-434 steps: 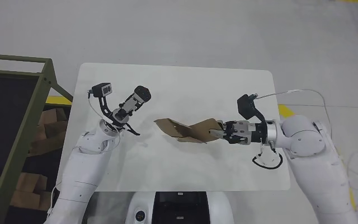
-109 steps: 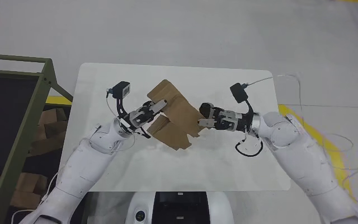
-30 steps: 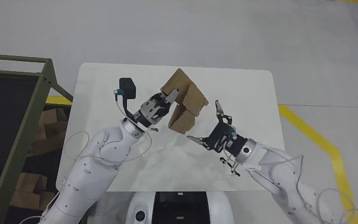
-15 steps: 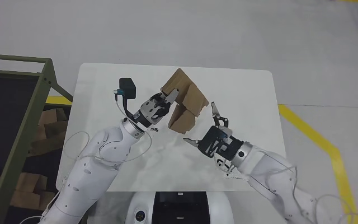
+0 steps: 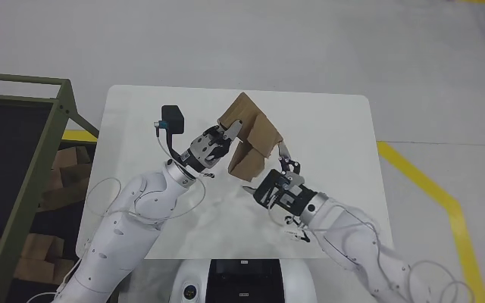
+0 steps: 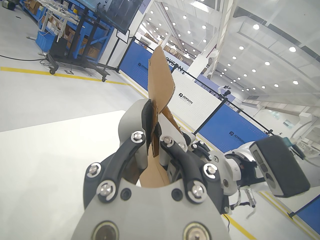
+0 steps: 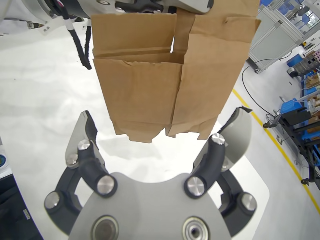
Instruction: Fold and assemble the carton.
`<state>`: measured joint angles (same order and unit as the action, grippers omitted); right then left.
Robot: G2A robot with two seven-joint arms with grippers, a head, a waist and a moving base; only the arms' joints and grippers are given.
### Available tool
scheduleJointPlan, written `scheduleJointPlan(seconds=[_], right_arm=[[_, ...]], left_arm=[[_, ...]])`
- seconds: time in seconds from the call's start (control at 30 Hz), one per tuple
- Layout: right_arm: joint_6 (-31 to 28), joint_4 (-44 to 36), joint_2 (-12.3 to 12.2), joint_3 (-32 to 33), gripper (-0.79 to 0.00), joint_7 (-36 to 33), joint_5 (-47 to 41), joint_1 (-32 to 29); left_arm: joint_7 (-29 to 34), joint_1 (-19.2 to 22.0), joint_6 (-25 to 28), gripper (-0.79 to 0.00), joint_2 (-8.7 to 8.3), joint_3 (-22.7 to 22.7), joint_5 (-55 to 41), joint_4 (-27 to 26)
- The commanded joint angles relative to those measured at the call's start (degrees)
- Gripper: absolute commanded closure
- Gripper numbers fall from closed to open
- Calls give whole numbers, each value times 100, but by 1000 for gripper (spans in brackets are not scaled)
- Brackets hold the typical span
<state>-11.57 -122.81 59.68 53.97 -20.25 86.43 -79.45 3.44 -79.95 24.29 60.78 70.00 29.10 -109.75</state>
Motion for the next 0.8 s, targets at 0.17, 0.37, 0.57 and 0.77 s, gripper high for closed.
scheduleJointPlan(seconds=[0.17,0.37,0.57,0.77], right_arm=[[77,-31,84,-176,-785,-140,204,134],[332,-23,165,-392,-785,-453,644,152],[379,59,252,-515,-785,-522,666,278],[385,101,310,-513,-785,-495,637,309]], left_arm=[[0,0,0,0,0,0,0,0],[0,0,0,0,0,0,0,0],[0,0,0,0,0,0,0,0],[0,0,0,0,0,0,0,0]])
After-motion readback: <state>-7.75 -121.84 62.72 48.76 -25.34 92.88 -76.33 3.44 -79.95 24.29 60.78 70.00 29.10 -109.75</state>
